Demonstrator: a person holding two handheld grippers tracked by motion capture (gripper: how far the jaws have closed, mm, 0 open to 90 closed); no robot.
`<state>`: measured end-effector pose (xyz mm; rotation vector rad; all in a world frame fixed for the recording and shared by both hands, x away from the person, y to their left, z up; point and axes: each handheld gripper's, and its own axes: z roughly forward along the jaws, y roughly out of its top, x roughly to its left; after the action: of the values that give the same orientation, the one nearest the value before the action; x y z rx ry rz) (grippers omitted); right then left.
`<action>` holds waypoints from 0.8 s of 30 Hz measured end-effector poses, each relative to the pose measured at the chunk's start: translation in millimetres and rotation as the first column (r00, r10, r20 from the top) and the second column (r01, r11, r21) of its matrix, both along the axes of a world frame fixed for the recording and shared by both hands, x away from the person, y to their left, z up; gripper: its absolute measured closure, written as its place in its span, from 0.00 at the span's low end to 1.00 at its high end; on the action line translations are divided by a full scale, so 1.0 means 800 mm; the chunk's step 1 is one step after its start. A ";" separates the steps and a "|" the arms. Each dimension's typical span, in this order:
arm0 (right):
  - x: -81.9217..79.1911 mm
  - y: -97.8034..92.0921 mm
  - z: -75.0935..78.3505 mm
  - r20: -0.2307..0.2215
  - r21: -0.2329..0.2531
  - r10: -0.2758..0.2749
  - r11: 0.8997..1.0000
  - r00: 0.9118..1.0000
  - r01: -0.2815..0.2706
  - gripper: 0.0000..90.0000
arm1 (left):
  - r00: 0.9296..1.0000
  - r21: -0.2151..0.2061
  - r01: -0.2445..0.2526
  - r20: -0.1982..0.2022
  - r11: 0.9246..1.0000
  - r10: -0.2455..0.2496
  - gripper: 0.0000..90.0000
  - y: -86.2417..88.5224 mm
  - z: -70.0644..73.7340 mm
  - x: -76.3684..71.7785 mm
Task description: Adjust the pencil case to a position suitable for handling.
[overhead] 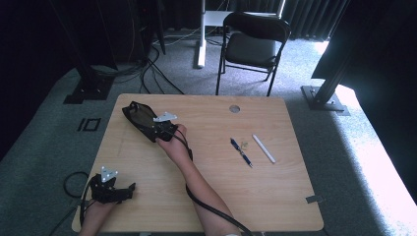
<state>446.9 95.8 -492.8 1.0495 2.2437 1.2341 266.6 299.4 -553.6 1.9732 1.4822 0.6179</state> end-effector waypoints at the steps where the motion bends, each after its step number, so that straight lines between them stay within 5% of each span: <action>1: 0.000 0.000 0.001 -0.002 -0.001 -0.004 1.000 1.000 0.004 0.79 | 1.000 0.000 0.000 0.000 1.000 0.000 0.01 0.000 0.000 0.000; 24: -0.018 -0.028 0.005 -0.021 0.004 0.003 1.000 1.000 -0.002 0.81 | 1.000 0.002 0.001 0.001 1.000 -0.001 0.01 0.000 0.000 0.000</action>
<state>432.9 73.6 -489.0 1.0662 2.2600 1.2342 266.7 299.5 -553.6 1.9745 1.4810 0.6196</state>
